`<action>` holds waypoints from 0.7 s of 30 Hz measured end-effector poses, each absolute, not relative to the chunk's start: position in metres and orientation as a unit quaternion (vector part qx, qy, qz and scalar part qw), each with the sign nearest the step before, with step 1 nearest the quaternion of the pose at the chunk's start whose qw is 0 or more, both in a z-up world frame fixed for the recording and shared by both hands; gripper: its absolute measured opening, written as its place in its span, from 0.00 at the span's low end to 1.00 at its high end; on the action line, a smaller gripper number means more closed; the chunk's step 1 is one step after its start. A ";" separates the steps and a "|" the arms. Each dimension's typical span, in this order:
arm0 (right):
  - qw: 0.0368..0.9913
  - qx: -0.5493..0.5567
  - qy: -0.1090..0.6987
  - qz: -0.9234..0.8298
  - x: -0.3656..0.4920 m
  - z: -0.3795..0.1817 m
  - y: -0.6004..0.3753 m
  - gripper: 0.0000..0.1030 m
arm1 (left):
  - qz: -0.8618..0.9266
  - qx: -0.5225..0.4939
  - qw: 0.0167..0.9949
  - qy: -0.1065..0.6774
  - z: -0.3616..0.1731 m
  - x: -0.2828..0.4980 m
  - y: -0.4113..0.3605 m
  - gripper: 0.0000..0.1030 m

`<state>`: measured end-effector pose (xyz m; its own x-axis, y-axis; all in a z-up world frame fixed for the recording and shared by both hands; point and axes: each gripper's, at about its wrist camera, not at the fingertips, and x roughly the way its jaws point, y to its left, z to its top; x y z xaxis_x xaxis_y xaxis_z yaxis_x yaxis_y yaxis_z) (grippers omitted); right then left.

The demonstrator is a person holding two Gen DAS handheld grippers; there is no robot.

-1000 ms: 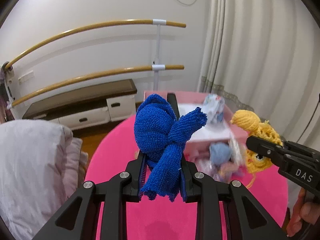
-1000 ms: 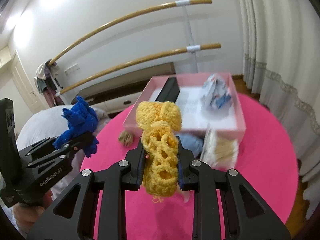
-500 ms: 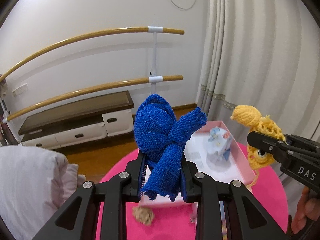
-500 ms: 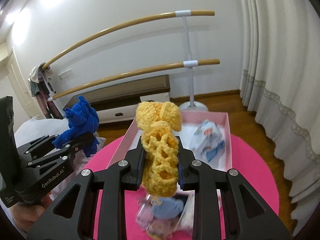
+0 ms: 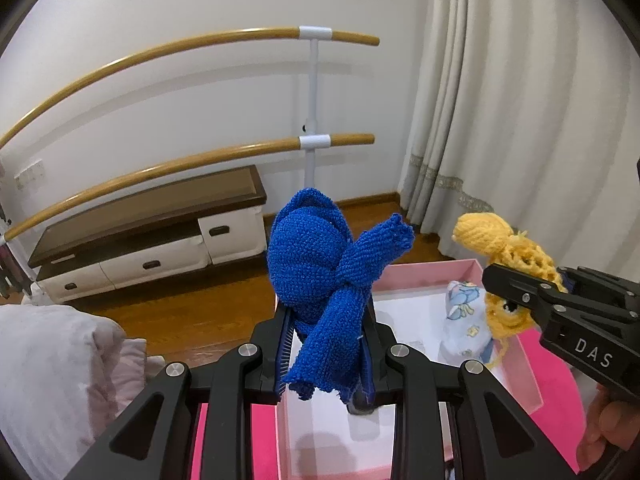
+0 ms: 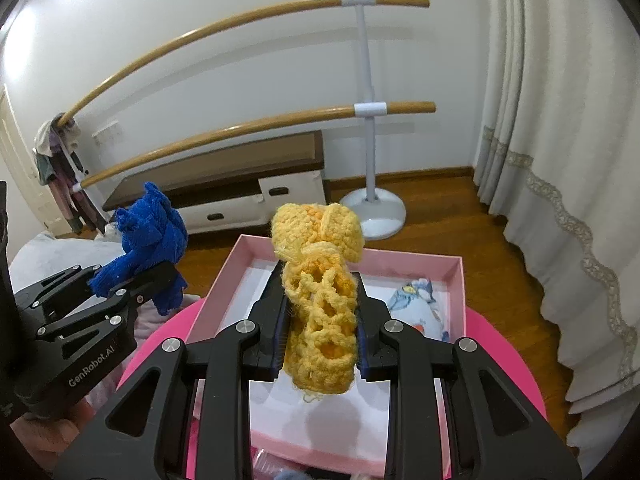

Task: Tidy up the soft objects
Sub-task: 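Lift both toys over the pink box and open both tools to drop them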

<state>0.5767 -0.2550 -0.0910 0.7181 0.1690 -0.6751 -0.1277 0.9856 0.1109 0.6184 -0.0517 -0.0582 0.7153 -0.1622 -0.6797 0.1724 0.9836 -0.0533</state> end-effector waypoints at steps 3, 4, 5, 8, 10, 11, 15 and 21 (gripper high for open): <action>0.923 0.025 0.377 0.078 0.593 -0.097 -0.253 0.24 | -0.092 0.003 0.921 0.378 -0.066 0.645 -0.057 0.24; 0.922 0.024 0.379 0.077 0.596 -0.099 -0.253 0.24 | -0.093 0.002 0.919 0.383 -0.070 0.653 -0.059 0.24; 0.920 0.023 0.385 0.076 0.602 -0.103 -0.252 0.24 | -0.094 0.002 0.918 0.386 -0.071 0.662 -0.060 0.24; 0.915 0.024 0.397 0.074 0.616 -0.114 -0.255 0.24 | -0.095 0.002 0.912 0.399 -0.080 0.687 -0.065 0.24; 0.912 0.025 0.403 0.072 0.624 -0.121 -0.257 0.24 | -0.095 0.000 0.908 0.409 -0.088 0.703 -0.066 0.24; 0.910 0.027 0.407 0.071 0.628 -0.125 -0.258 0.24 | -0.096 -0.002 0.905 0.414 -0.092 0.712 -0.068 0.24; 0.906 0.027 0.416 0.067 0.638 -0.132 -0.257 0.24 | -0.096 -0.005 0.899 0.428 -0.102 0.739 -0.074 0.24; 0.901 0.026 0.429 0.061 0.648 -0.142 -0.257 0.27 | -0.093 -0.002 0.894 0.439 -0.108 0.766 -0.081 0.29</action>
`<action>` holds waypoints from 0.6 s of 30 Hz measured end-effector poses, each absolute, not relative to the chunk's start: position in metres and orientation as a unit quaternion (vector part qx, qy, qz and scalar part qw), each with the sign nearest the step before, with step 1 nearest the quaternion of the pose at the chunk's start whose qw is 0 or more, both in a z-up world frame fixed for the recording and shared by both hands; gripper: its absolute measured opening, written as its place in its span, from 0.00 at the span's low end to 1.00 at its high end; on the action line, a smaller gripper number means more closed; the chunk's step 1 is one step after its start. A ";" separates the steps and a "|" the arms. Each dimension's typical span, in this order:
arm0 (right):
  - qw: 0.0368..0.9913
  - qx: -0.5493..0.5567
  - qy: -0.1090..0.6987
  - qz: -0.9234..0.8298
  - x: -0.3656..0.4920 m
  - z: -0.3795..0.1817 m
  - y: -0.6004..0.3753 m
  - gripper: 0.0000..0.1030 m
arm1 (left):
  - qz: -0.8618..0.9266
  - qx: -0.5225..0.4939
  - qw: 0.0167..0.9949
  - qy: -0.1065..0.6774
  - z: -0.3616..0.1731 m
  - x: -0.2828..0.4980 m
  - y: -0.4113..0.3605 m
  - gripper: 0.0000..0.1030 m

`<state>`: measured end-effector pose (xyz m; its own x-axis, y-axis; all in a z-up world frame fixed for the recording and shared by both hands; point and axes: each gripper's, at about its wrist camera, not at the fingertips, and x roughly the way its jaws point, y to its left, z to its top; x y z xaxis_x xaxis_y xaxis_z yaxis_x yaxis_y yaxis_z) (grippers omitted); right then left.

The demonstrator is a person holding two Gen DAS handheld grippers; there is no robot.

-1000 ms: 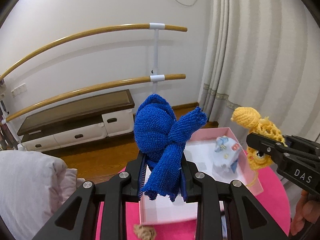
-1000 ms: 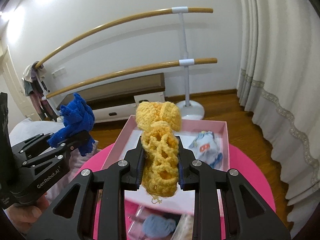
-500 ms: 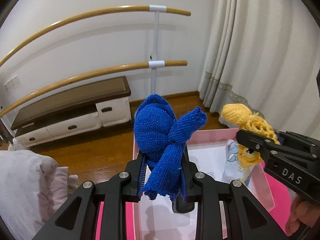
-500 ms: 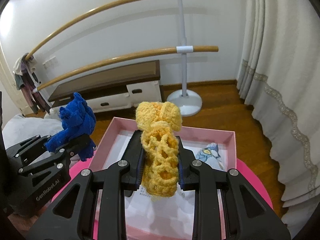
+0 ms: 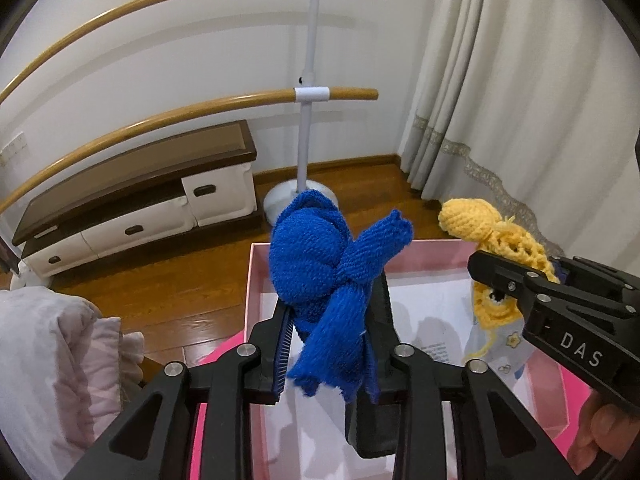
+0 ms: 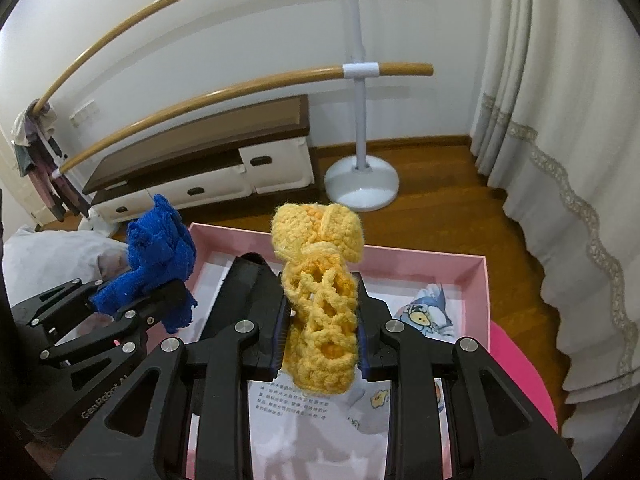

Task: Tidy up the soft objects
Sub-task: 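Lift both toys over the pink box and open both tools to drop them, then withdraw both tools from the box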

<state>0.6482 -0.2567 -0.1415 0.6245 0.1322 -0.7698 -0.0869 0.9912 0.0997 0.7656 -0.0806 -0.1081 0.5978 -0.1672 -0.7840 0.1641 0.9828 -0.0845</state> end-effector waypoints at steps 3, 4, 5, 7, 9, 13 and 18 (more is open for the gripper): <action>0.900 0.030 0.432 0.051 0.652 -0.146 -0.260 0.42 | -0.090 0.006 0.892 0.443 -0.110 0.768 -0.084 0.35; 0.899 0.033 0.433 0.050 0.653 -0.147 -0.261 0.49 | -0.088 0.007 0.892 0.443 -0.109 0.768 -0.085 0.43; 0.899 0.034 0.434 0.050 0.653 -0.147 -0.262 0.55 | -0.086 0.009 0.893 0.441 -0.109 0.769 -0.086 0.53; 0.900 0.039 0.432 0.049 0.652 -0.146 -0.264 0.67 | -0.081 0.014 0.896 0.436 -0.106 0.766 -0.087 0.68; 0.903 0.045 0.424 0.048 0.648 -0.143 -0.267 0.82 | -0.071 0.020 0.901 0.426 -0.104 0.756 -0.087 0.76; 0.908 0.057 0.413 0.041 0.642 -0.134 -0.274 1.00 | -0.058 0.015 0.910 0.409 -0.095 0.743 -0.085 0.94; 0.916 0.063 0.396 0.036 0.623 -0.118 -0.277 1.00 | -0.036 0.015 0.926 0.375 -0.078 0.709 -0.081 1.00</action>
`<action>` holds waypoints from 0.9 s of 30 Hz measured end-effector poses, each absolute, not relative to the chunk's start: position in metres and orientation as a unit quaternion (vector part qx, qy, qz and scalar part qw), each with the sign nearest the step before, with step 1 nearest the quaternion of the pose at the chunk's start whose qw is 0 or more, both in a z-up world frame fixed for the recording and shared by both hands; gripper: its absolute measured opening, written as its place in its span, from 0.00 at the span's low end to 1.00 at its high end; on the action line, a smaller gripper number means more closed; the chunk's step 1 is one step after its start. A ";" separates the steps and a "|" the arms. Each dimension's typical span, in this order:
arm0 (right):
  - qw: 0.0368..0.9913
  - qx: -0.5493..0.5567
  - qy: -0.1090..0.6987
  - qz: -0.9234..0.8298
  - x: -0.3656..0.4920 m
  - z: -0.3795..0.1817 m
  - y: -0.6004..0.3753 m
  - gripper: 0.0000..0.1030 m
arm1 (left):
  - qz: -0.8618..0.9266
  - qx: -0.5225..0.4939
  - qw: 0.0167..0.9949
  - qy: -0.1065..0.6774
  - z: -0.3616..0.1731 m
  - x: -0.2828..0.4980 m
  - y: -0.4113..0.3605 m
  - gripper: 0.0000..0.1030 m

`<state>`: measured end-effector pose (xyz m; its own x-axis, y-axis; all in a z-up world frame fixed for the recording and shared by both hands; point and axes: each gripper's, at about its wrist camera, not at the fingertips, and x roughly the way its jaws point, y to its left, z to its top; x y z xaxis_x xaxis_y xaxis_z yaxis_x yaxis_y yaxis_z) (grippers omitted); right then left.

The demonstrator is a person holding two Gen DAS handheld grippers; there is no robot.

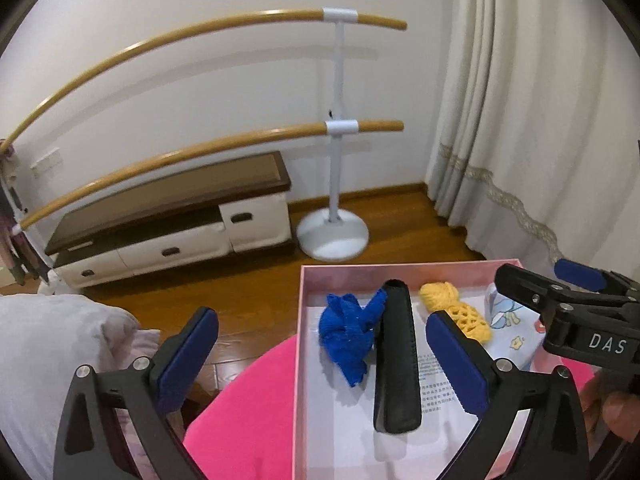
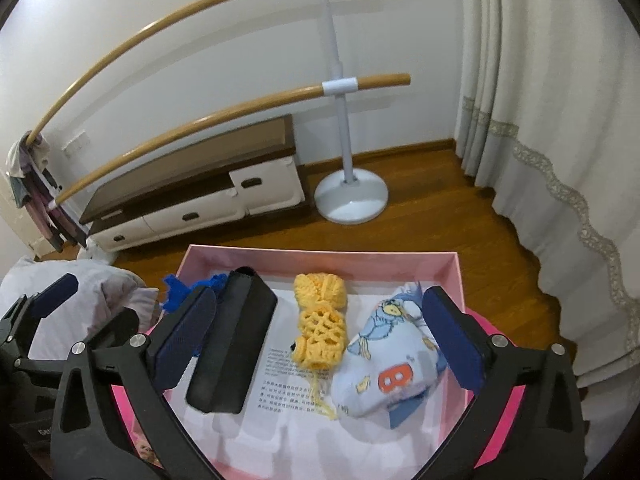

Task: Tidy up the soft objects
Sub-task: 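Withdraw both tools from the box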

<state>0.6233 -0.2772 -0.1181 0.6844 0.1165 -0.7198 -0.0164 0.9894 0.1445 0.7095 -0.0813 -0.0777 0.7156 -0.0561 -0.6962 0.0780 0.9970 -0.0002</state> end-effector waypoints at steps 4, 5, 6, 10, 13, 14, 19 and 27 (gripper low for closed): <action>0.926 0.061 0.372 0.037 0.597 -0.100 -0.276 1.00 | -0.034 0.013 0.936 0.350 -0.067 0.670 -0.078 1.00; 0.929 0.059 0.365 0.036 0.588 -0.094 -0.275 1.00 | -0.034 0.011 0.939 0.343 -0.063 0.659 -0.077 1.00; 0.931 0.056 0.360 0.035 0.582 -0.090 -0.274 1.00 | -0.035 0.009 0.940 0.338 -0.061 0.647 -0.077 1.00; 0.943 0.046 0.329 0.032 0.544 -0.070 -0.268 1.00 | -0.035 0.009 0.951 0.308 -0.050 0.600 -0.077 1.00; 0.949 0.047 0.310 0.027 0.520 -0.058 -0.268 1.00 | -0.036 0.008 0.957 0.289 -0.045 0.561 -0.078 1.00; 0.952 0.048 0.300 0.024 0.508 -0.052 -0.268 1.00 | -0.036 0.007 0.958 0.284 -0.045 0.550 -0.077 1.00; 0.965 0.034 0.261 0.003 0.461 -0.030 -0.264 1.00 | -0.038 -0.003 0.965 0.258 -0.038 0.493 -0.072 1.00; 0.976 0.010 0.215 -0.027 0.395 -0.009 -0.257 1.00 | -0.029 -0.002 0.975 0.220 -0.048 0.402 -0.069 1.00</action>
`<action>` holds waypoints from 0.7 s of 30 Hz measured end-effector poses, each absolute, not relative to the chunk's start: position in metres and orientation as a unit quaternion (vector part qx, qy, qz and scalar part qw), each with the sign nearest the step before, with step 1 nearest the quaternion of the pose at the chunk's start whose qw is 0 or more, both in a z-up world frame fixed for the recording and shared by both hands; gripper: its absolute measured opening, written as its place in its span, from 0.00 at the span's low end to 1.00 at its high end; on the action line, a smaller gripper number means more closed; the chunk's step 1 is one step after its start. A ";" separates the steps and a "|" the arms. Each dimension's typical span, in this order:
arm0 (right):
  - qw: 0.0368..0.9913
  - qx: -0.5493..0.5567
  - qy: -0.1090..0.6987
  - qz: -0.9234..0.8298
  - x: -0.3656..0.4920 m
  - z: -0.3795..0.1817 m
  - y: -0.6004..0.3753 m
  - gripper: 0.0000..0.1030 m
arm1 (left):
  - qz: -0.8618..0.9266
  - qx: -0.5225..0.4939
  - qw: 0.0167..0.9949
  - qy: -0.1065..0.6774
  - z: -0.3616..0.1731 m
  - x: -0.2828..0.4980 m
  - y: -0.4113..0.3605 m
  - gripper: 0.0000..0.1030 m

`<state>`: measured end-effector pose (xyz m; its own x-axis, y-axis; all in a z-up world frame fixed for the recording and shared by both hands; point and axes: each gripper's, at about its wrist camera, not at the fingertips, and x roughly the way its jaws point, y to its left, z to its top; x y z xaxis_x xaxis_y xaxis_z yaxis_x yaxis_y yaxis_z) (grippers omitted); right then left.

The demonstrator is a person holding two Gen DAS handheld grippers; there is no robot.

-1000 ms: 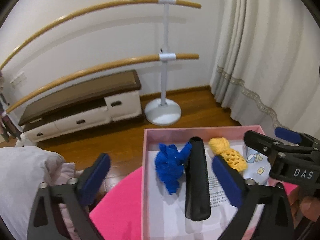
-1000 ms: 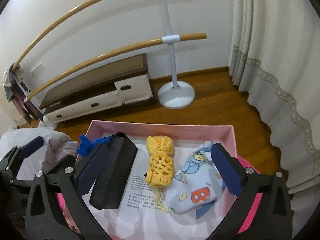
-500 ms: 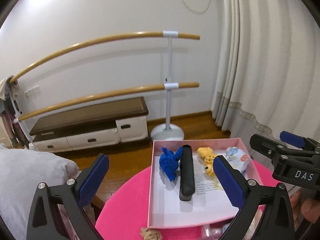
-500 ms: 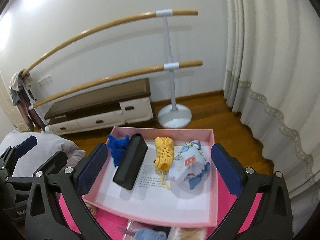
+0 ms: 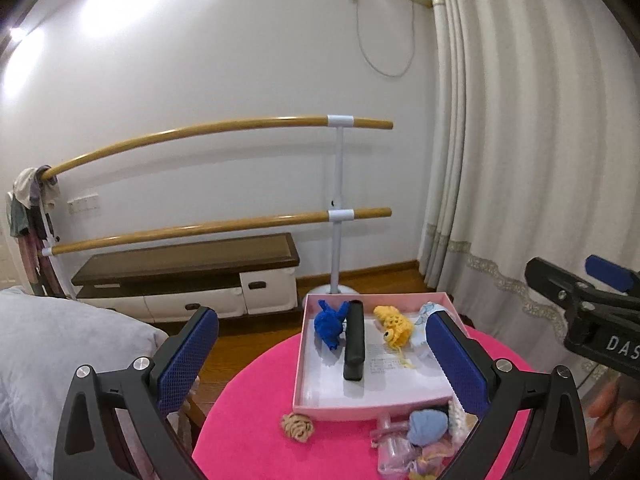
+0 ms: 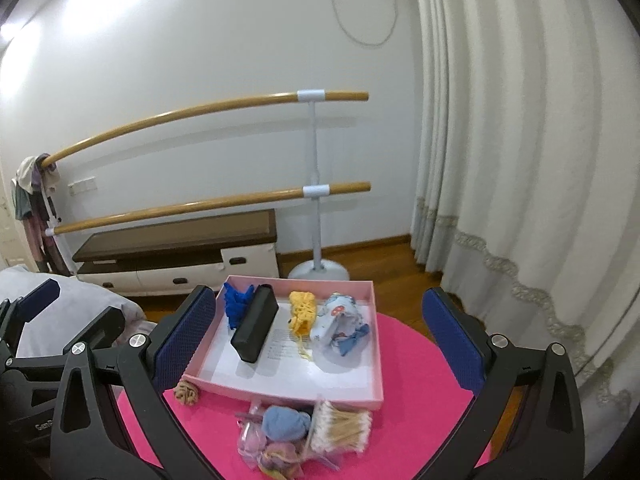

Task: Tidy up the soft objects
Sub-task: 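Withdraw both tools from the box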

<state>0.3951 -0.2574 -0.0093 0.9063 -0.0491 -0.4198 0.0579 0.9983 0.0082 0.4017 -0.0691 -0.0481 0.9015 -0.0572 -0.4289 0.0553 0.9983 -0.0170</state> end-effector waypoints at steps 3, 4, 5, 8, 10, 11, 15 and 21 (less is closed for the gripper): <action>0.978 0.015 0.204 -0.032 0.374 -0.008 -0.258 1.00 | -0.030 -0.006 0.976 0.215 -0.053 0.371 -0.069 1.00; 0.979 0.016 0.201 -0.033 0.366 -0.008 -0.259 1.00 | -0.031 -0.007 0.976 0.214 -0.055 0.359 -0.069 1.00; 0.979 0.017 0.200 -0.034 0.358 -0.009 -0.259 1.00 | -0.031 -0.007 0.977 0.213 -0.056 0.350 -0.068 1.00; 0.980 0.020 0.195 -0.037 0.341 -0.010 -0.260 1.00 | -0.030 -0.011 0.977 0.212 -0.058 0.326 -0.068 1.00; 0.981 0.020 0.189 -0.044 0.329 -0.011 -0.262 1.00 | -0.030 -0.015 0.976 0.213 -0.061 0.311 -0.067 1.00; 0.981 0.019 0.186 -0.046 0.323 -0.012 -0.262 1.00 | -0.029 -0.015 0.976 0.213 -0.060 0.309 -0.067 1.00; 0.982 0.025 0.179 -0.052 0.302 -0.015 -0.264 1.00 | -0.028 -0.016 0.976 0.215 -0.061 0.287 -0.067 1.00; 0.982 0.037 0.177 -0.054 0.275 -0.020 -0.265 1.00 | -0.027 -0.022 0.976 0.216 -0.051 0.267 -0.067 1.00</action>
<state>0.2749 -0.2652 -0.0202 0.9315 -0.0938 -0.3514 0.1201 0.9913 0.0536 0.2675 -0.0670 -0.0515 0.9053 -0.0617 -0.4204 0.0426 0.9976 -0.0545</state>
